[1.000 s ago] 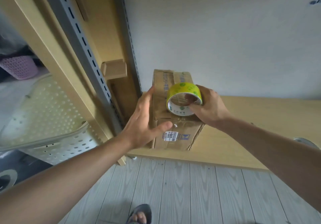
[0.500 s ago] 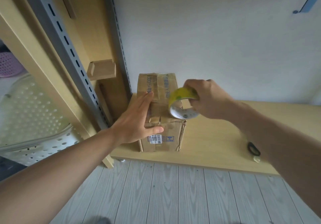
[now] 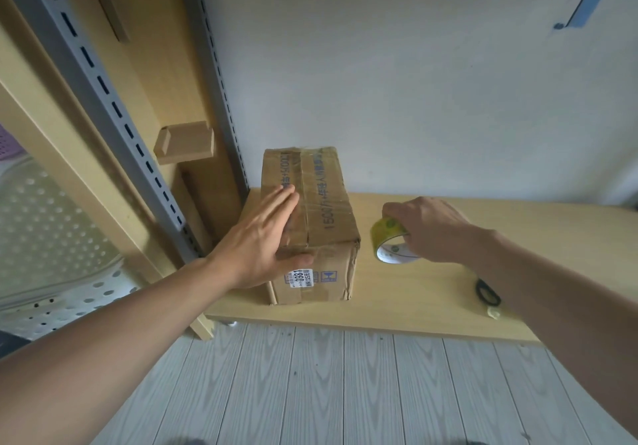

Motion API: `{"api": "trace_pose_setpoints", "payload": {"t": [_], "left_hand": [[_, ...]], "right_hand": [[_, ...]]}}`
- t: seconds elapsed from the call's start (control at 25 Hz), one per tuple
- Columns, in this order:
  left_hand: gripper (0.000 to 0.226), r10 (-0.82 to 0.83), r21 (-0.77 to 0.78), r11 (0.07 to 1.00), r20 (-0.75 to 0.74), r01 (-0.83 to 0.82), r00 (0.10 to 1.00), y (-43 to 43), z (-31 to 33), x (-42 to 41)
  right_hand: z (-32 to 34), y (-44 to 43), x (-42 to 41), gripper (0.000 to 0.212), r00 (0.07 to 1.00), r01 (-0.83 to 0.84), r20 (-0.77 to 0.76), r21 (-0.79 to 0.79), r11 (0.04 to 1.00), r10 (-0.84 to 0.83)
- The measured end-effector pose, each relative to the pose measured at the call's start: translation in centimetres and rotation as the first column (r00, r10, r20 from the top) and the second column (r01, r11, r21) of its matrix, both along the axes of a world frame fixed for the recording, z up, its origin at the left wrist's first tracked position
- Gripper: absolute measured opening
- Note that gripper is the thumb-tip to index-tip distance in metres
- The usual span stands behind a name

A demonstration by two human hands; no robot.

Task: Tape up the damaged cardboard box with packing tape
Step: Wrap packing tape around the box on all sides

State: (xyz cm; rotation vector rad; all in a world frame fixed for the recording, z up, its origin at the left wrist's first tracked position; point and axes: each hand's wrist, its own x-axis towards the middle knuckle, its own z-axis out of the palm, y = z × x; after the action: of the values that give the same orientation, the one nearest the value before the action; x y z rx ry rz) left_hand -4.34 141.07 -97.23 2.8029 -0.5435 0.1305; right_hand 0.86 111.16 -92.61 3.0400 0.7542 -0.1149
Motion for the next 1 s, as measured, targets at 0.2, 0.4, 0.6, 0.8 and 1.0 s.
{"api": "trace_pose_setpoints", "payload": {"t": [0.2, 0.4, 0.6, 0.8, 1.0], "left_hand": [[0.092, 0.093, -0.014, 0.996, -0.045, -0.093, 0.995, -2.1, 2.5, 0.0], [0.092, 0.493, -0.179, 0.788, -0.388, -0.589, 0.779, -5.0, 3.5, 2.9], [0.097, 0.480, -0.431, 0.591, -0.492, -0.682, 0.726, -2.3, 1.3, 4.0], [0.065, 0.343, -0.579, 0.549, -0.502, -0.603, 0.794, -3.6, 0.5, 4.0], [0.062, 0.216, -0.682, 0.501, -0.498, -0.533, 0.840, -7.1, 0.4, 4.0]], "right_hand": [[-5.0, 0.7, -1.2, 0.014, 0.993, -0.006, -0.110, 0.233, 0.972, 0.033], [-6.4, 0.4, -0.9, 0.023, 0.997, 0.010, -0.079, 0.362, 0.932, 0.020], [-6.8, -0.9, -1.6, 0.025, 0.996, 0.030, -0.086, 0.513, 0.858, 0.016], [-6.8, -5.3, -2.9, 0.024, 0.996, 0.059, 0.022, 0.605, 0.794, -0.091], [-5.2, -7.3, -4.2, 0.026, 0.960, 0.019, 0.185, 0.704, 0.710, -0.210]]}}
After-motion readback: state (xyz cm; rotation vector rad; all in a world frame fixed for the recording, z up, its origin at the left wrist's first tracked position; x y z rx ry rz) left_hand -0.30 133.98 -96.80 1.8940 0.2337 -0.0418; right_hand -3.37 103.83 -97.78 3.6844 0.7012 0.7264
